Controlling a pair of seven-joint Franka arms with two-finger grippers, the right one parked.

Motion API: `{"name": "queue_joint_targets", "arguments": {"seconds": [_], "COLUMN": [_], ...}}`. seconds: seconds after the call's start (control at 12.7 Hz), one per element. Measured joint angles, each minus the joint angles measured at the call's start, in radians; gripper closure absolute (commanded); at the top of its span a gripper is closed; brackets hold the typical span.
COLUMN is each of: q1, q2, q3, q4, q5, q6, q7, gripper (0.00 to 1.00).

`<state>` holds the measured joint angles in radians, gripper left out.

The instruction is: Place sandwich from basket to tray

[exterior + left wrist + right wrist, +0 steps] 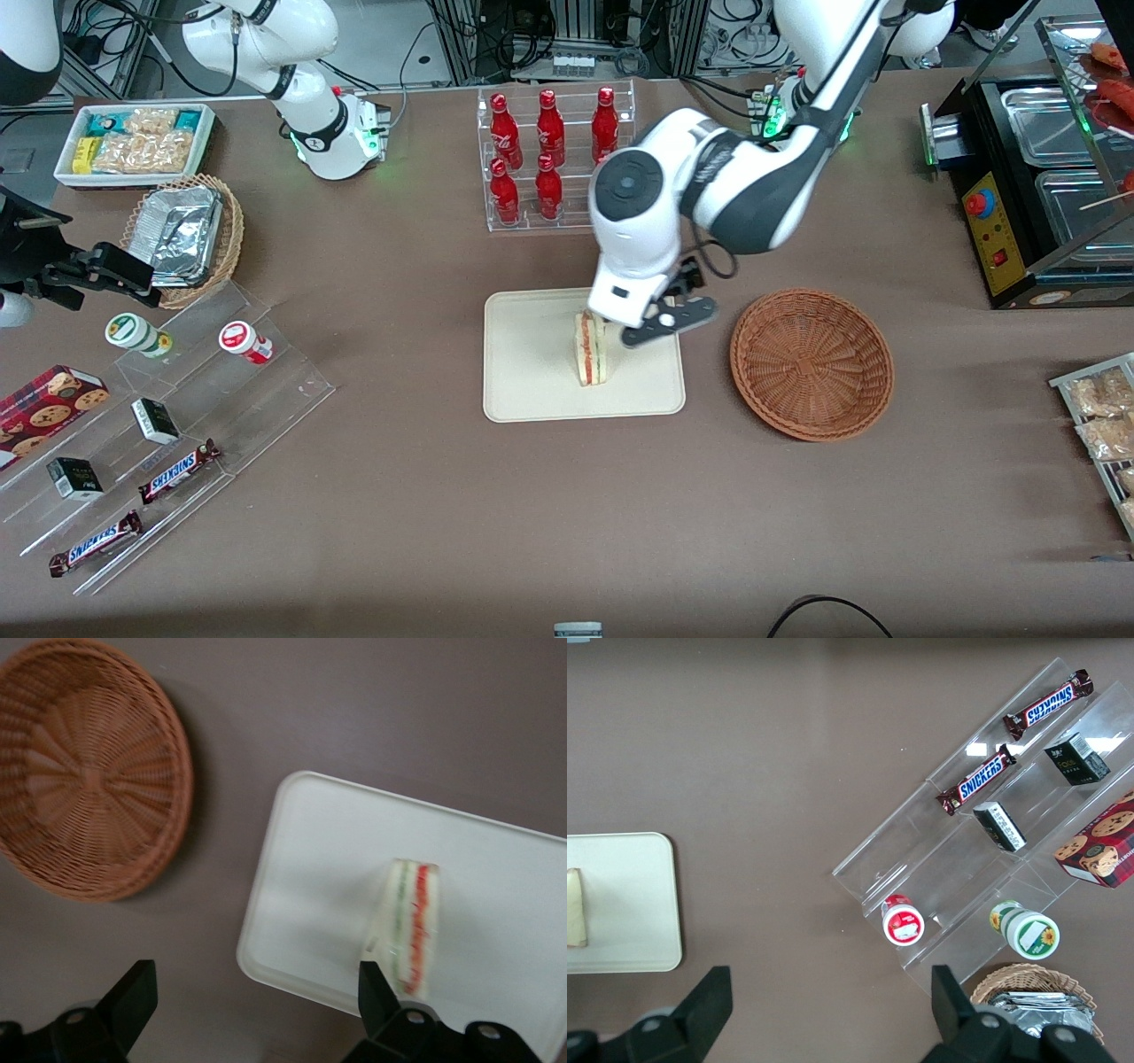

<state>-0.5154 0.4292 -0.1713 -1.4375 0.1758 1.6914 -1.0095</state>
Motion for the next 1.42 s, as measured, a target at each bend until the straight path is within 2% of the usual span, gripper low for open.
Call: {"name": "queue_joint_targets", "arguments": {"seconds": [0.39,0.79,1.1,1.42], "q1": [0.004,0.008,0.228,0.393], "q2": [-0.078,-0.117,-0.203,-0.289], "q3": [0.168,0.209,0.096,0.056], "q4": [-0.090,-0.105,-0.109,-0.116], "q5": [-0.091,-0.101,-0.120,-0.142], "q6": [-0.014,-0.078,-0.168,-0.285], "q7": [0.246,0.320,0.519,0.770], "gripper": [0.00,0.00,0.00,0.00]}}
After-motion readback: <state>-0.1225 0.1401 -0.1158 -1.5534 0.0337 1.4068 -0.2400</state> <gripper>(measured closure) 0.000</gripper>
